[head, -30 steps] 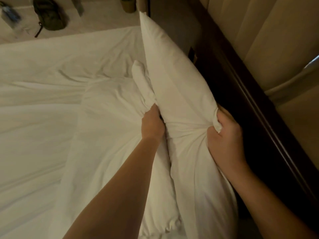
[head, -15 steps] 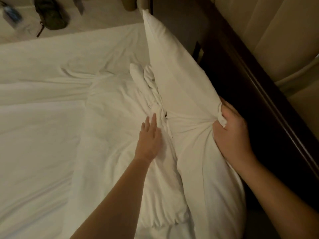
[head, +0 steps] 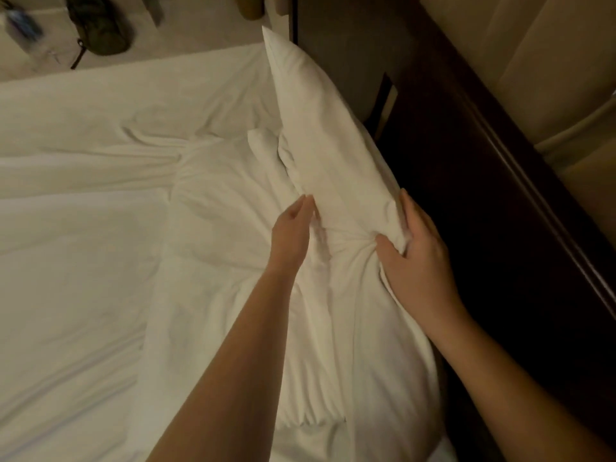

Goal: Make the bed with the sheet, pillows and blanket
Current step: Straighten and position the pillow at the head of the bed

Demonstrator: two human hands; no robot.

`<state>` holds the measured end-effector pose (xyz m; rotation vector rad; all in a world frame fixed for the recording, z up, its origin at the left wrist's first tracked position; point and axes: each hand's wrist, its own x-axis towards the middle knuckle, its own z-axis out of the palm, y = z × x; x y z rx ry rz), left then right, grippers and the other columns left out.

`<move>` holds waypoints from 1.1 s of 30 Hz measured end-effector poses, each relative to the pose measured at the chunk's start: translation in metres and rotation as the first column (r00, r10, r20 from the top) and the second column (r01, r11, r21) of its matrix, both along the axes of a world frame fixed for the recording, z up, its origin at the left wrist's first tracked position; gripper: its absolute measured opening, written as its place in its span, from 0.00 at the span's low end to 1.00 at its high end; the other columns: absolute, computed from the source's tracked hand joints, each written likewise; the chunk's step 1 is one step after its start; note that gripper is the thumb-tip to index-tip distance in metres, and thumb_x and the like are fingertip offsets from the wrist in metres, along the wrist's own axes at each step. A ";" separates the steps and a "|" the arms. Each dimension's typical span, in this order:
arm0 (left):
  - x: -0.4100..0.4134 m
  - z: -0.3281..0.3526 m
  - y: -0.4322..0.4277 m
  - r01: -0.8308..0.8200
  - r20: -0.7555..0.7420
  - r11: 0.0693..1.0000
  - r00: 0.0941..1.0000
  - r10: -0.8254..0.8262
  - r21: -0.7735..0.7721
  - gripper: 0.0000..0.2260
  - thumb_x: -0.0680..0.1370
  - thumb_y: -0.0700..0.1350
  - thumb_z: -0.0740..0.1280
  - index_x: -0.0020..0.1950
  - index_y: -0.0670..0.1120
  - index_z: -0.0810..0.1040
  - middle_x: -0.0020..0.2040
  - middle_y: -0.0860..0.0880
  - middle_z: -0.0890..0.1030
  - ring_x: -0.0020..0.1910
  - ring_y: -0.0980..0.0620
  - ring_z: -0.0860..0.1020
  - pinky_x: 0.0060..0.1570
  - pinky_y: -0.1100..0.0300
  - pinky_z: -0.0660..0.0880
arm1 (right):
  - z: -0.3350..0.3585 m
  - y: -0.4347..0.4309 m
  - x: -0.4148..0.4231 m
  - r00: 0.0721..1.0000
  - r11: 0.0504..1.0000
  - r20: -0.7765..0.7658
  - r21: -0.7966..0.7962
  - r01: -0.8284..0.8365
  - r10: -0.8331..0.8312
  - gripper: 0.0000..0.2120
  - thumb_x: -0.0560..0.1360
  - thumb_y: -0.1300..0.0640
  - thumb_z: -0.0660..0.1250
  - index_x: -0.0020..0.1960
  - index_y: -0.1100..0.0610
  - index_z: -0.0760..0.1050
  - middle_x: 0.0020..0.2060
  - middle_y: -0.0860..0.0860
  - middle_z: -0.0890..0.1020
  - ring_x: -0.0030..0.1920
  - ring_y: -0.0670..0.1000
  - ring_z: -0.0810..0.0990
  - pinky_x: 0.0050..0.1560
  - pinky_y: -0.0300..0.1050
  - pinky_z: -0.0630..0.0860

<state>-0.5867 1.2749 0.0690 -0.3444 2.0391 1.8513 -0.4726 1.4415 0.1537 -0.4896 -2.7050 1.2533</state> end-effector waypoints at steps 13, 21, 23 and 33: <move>-0.020 0.073 0.047 0.135 0.077 0.987 0.989 -0.129 -0.081 0.41 0.68 0.55 0.73 0.78 0.45 0.64 0.68 0.48 0.78 0.61 0.47 0.79 0.66 0.46 0.77 | -0.010 -0.030 0.026 0.979 0.998 0.205 -0.053 0.036 -0.025 0.43 0.76 0.50 0.72 0.83 0.45 0.50 0.78 0.51 0.64 0.77 0.53 0.65 0.75 0.51 0.66; -0.007 0.091 -0.007 0.084 -0.011 0.989 0.996 -0.084 0.118 0.15 0.77 0.39 0.67 0.64 0.44 0.81 0.55 0.47 0.87 0.55 0.48 0.85 0.57 0.53 0.83 | 0.011 -0.082 0.035 0.997 1.000 0.072 -0.001 -0.029 0.029 0.36 0.80 0.61 0.65 0.83 0.49 0.53 0.79 0.53 0.65 0.77 0.54 0.66 0.76 0.46 0.64; -0.005 0.100 -0.026 0.051 -0.011 0.984 0.999 -0.050 0.169 0.14 0.78 0.38 0.67 0.64 0.42 0.80 0.55 0.46 0.87 0.55 0.48 0.86 0.54 0.54 0.83 | 0.021 -0.101 0.038 0.998 0.998 0.011 0.020 -0.058 0.058 0.36 0.80 0.62 0.65 0.83 0.52 0.53 0.79 0.54 0.64 0.78 0.54 0.65 0.77 0.49 0.64; -0.032 0.102 -0.184 0.076 0.173 0.994 0.981 -0.089 0.078 0.19 0.82 0.53 0.66 0.66 0.42 0.79 0.56 0.43 0.87 0.56 0.44 0.85 0.52 0.53 0.82 | 0.036 -0.244 0.015 0.946 0.920 0.205 0.254 -0.298 0.250 0.35 0.83 0.42 0.55 0.83 0.46 0.41 0.83 0.54 0.49 0.82 0.58 0.49 0.78 0.59 0.61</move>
